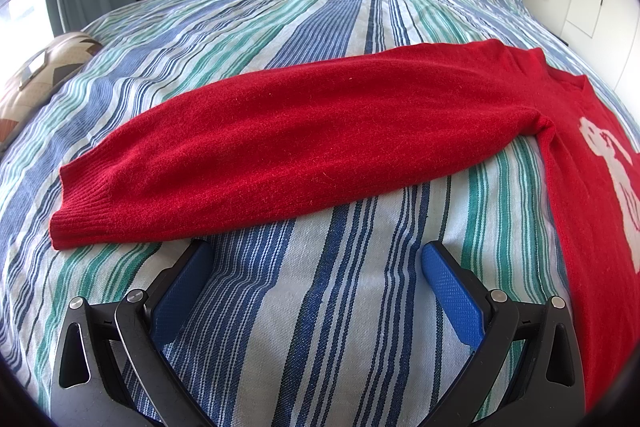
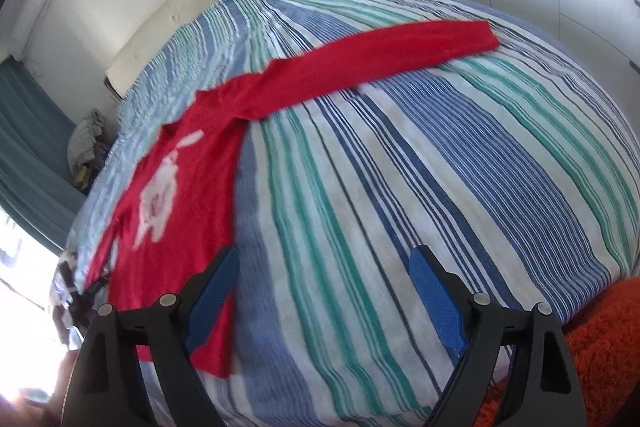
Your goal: Fold small clothes
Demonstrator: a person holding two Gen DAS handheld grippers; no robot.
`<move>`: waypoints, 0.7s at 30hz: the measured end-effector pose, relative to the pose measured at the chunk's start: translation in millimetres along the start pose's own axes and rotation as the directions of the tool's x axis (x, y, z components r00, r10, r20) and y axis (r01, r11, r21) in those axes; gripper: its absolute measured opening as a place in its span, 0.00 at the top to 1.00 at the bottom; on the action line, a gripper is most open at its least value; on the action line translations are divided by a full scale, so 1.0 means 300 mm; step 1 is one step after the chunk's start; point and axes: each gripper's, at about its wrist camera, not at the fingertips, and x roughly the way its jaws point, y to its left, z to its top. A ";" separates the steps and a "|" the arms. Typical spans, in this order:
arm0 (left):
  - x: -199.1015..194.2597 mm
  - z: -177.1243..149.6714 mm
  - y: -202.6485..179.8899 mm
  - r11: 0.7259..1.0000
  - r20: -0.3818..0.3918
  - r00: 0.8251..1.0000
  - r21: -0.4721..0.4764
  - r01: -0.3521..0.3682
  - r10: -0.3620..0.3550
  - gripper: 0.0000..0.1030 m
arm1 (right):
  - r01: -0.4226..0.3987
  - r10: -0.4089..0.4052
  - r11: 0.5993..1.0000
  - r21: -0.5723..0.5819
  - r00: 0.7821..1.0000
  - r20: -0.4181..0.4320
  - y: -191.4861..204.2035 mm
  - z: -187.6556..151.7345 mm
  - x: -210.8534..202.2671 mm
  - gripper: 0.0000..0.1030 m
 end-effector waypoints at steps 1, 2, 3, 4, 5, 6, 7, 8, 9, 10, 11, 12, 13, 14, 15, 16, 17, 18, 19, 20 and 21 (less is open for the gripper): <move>0.000 0.000 -0.004 1.000 0.000 1.000 0.000 0.000 0.000 0.00 | -0.017 0.017 1.000 0.007 1.000 0.005 0.001 0.019 -0.001 0.16; 0.000 0.000 0.000 1.000 0.000 1.000 0.000 -0.001 0.001 0.00 | -0.035 0.035 0.999 0.018 0.999 0.015 -0.006 0.048 0.001 0.16; 0.006 0.005 0.002 1.000 0.000 1.000 0.001 -0.003 0.003 0.00 | -0.044 0.043 0.999 0.029 0.999 0.028 -0.016 0.075 0.000 0.16; 0.009 0.008 0.004 1.000 0.000 1.000 0.002 -0.005 0.005 0.00 | -0.050 0.048 0.998 0.048 0.998 0.050 -0.038 0.115 0.002 0.16; 0.008 0.008 0.003 1.000 0.000 1.000 0.002 -0.004 0.004 0.00 | -0.055 0.051 0.996 0.066 0.996 0.069 -0.063 0.147 0.003 0.16; 0.009 0.009 0.003 1.000 -0.001 1.000 0.001 -0.003 0.003 0.00 | -0.062 0.052 0.993 0.096 0.994 0.094 -0.102 0.189 0.007 0.16; 0.008 0.009 0.003 1.000 0.000 1.000 0.002 -0.004 0.004 0.00 | -0.064 0.047 0.988 0.142 0.992 0.120 -0.159 0.238 0.015 0.16; 0.009 0.009 0.002 1.000 0.000 1.000 0.002 -0.005 0.005 0.00 | -0.066 0.040 0.979 0.191 0.990 0.138 -0.215 0.281 0.025 0.16; 0.009 0.009 0.003 1.000 0.000 1.000 0.003 -0.006 0.006 0.00 | -0.076 0.039 0.966 0.249 0.988 0.152 -0.280 0.323 0.041 0.16; 0.008 0.009 0.003 1.000 0.000 1.000 0.003 -0.006 0.006 0.00 | -0.092 0.045 0.948 0.305 0.986 0.157 -0.343 0.358 0.062 0.16; 0.004 0.005 0.004 1.000 0.001 1.000 0.002 -0.007 0.007 0.00 | -0.111 0.061 0.930 0.349 0.986 0.153 -0.395 0.383 0.084 0.16; 0.002 0.004 0.008 1.000 0.000 1.000 0.003 -0.009 0.009 0.00 | -0.134 0.082 0.905 0.404 0.986 0.143 -0.459 0.409 0.116 0.16; 0.002 0.006 0.007 1.000 0.000 1.000 0.003 -0.011 0.011 0.00 | -0.157 0.106 0.875 0.457 0.985 0.137 -0.522 0.429 0.148 0.17; 0.003 0.007 0.006 1.000 -0.001 1.000 0.004 -0.013 0.013 0.00 | -0.189 0.134 0.847 0.497 0.980 0.144 -0.570 0.442 0.172 0.18; 0.002 0.008 0.006 1.000 -0.001 1.000 0.005 -0.015 0.015 0.00 | -0.217 0.154 0.826 0.521 0.975 0.163 -0.604 0.453 0.183 0.20; 0.002 0.009 0.004 1.000 -0.003 1.000 0.006 -0.018 0.018 0.00 | -0.241 0.167 0.811 0.533 0.968 0.185 -0.624 0.464 0.190 0.21; 0.006 0.014 0.006 1.000 -0.013 1.000 0.002 -0.020 0.020 0.00 | -0.262 0.183 0.803 0.536 0.963 0.198 -0.635 0.479 0.200 0.21; 0.009 0.019 0.008 1.000 -0.026 0.999 -0.005 -0.022 0.021 0.00 | -0.276 0.198 0.800 0.532 0.959 0.200 -0.638 0.493 0.214 0.22; 0.011 0.024 0.007 1.000 -0.040 0.999 -0.009 -0.023 0.023 0.00 | -0.282 0.211 0.802 0.527 0.958 0.193 -0.637 0.508 0.233 0.26; 0.008 0.027 0.007 1.000 -0.051 0.998 -0.013 -0.025 0.024 0.00 | -0.282 0.219 0.804 0.523 0.959 0.181 -0.634 0.521 0.253 0.28; 0.004 0.031 0.009 1.000 -0.069 0.997 -0.021 -0.024 0.022 0.00 | -0.265 0.215 0.815 0.515 0.964 0.155 -0.627 0.537 0.277 0.35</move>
